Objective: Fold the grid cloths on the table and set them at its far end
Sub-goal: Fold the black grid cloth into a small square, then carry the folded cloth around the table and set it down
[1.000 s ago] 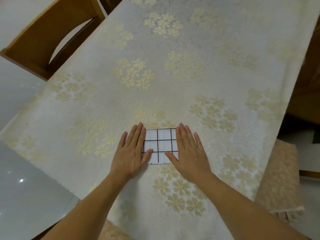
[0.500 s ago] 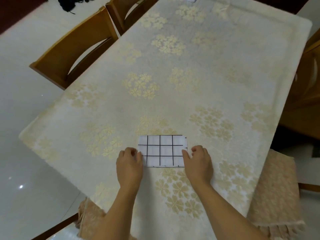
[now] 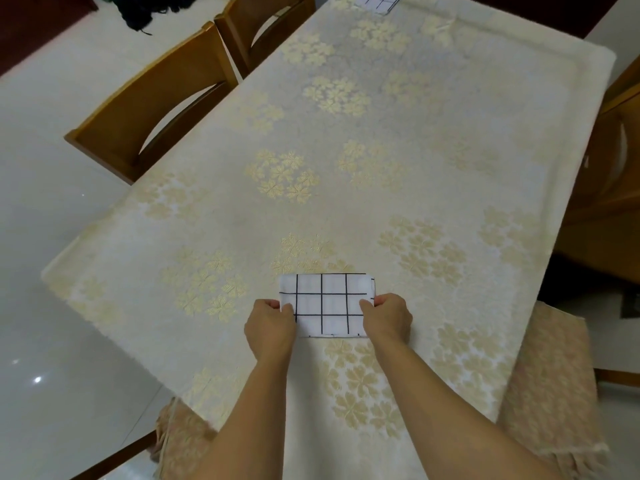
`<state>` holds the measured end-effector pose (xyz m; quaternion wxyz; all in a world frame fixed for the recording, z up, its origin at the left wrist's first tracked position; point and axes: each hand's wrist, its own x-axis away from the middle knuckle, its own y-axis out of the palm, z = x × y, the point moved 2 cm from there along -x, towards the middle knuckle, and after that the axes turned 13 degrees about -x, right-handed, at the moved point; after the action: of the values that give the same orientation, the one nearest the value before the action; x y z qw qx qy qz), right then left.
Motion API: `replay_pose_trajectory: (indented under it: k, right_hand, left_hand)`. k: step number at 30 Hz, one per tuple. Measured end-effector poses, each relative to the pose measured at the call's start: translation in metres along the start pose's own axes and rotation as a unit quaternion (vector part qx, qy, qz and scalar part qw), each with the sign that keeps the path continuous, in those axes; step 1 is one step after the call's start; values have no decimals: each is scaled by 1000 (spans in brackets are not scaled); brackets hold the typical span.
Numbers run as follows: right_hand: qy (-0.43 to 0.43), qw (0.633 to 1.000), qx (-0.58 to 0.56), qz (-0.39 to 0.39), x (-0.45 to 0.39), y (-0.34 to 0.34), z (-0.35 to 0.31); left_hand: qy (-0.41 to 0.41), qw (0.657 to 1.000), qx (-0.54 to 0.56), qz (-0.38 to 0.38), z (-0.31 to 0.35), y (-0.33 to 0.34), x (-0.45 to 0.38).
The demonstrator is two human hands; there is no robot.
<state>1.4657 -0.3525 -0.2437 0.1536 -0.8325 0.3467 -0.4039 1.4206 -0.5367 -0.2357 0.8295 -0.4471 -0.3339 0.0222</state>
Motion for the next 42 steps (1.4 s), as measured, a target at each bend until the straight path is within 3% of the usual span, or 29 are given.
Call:
replay_pose_trajectory:
  k: [6,12,18,20,26,31,35,42]
  right_hand:
    - [-16,999,-32,-14,6,-3,0]
    - [-16,982,-161,-101,18,-31,-10]
    - [-5,927,-313,-205,41,-71,-26]
    - [-26,916,-317,-246,52,-83,-33]
    - [-180,933,-251,-187,83,-110,-52]
    - [-290,929,-181,-142,101,-133,-64]
    - [-343,915,-160,-139,113,-151,-66]
    - [-394,886,-130,-206,119,-179,-53]
  left_hand:
    - [31,993,85,-70,9,-11,1]
    - [35,963,228,-140,12,-39,24]
    - [61,940,299,-151,17,-76,62]
    - [84,938,303,-146,18,-86,75]
    - [179,962,205,-33,17,-101,107]
    - [230,960,149,58,19,-107,138]
    - [228,956,144,111,17,-112,168]
    - [180,954,157,181,1,-103,226]
